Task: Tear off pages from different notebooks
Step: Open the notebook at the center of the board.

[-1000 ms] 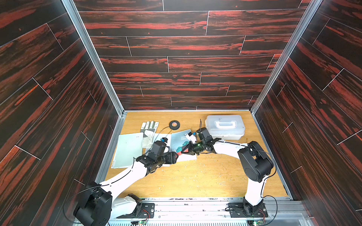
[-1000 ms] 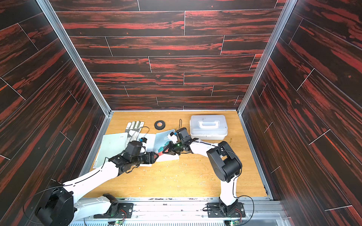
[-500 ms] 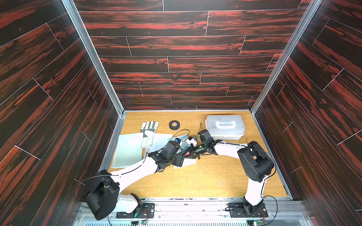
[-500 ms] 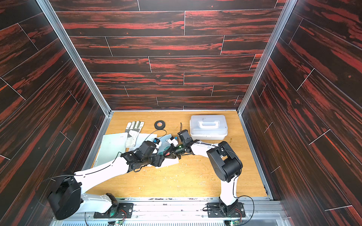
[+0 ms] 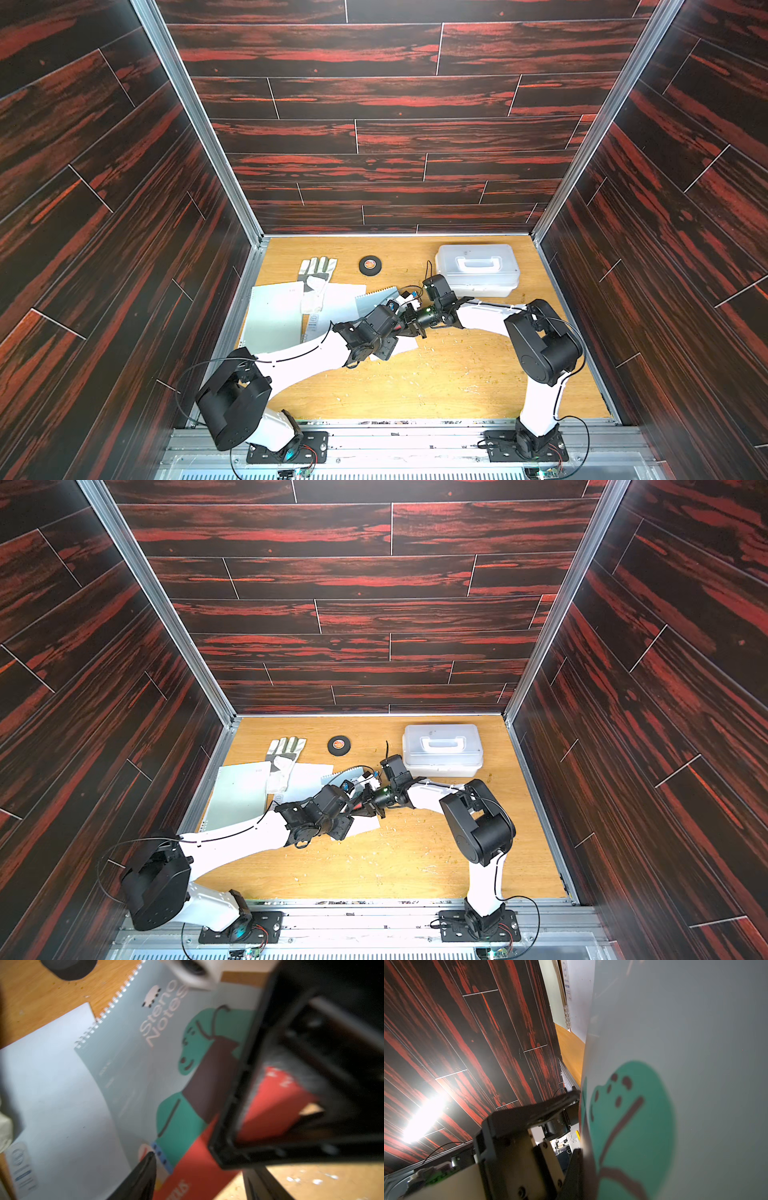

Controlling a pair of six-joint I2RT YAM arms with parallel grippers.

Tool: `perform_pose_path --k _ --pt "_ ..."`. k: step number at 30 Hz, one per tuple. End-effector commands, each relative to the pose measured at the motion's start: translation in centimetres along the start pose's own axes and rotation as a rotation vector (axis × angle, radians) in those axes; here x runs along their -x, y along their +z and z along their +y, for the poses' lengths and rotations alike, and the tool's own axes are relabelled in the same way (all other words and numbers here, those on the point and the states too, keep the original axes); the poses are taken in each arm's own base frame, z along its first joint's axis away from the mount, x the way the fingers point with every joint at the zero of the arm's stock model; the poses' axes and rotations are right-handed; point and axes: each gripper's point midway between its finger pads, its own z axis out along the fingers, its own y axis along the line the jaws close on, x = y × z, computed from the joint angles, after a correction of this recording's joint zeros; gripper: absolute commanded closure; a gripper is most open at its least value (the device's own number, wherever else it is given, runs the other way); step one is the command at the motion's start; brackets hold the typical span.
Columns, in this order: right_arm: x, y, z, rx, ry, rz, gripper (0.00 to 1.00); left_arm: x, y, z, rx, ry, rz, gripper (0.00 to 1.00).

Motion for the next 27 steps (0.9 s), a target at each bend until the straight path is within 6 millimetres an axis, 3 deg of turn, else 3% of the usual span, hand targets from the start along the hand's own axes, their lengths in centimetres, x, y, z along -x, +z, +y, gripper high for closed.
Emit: perform_pose_path --k 1,3,8,10,13,15,16,21,24,27 --pt "-1.2 -0.3 0.3 0.015 0.009 0.026 0.98 0.1 0.3 1.5 0.097 0.045 0.018 0.33" --pt "-1.6 -0.5 0.2 0.013 0.014 0.027 0.98 0.3 0.6 1.6 0.111 0.052 0.019 0.42" --pt "-1.7 -1.1 -0.1 -0.008 0.016 0.007 0.97 1.3 0.8 0.8 0.075 0.058 -0.001 1.00" --pt "-1.1 -1.6 -0.3 -0.044 0.002 -0.023 0.87 1.8 0.5 0.6 0.059 0.042 -0.020 1.00" --pt "0.4 -2.8 0.0 -0.134 -0.061 -0.094 0.59 2.6 0.0 0.3 0.033 -0.001 -0.048 1.00" --pt "1.7 -4.1 1.2 -0.207 -0.135 -0.171 0.41 3.0 -0.4 -0.3 -0.010 -0.019 -0.050 1.00" --pt "2.5 -5.0 1.8 -0.246 -0.173 -0.220 0.37 3.3 -0.7 -0.5 -0.031 -0.033 -0.053 1.00" --pt "4.5 -8.9 4.8 -0.351 -0.269 -0.430 0.32 4.5 -2.1 -0.5 -0.159 -0.161 -0.026 1.00" --pt "5.2 -10.7 4.4 -0.406 -0.253 -0.500 0.32 6.1 -3.3 0.5 -0.276 -0.328 -0.036 1.00" --pt "5.2 -10.9 2.9 -0.447 -0.221 -0.487 0.33 8.1 -4.8 1.1 -0.395 -0.441 -0.086 1.00"
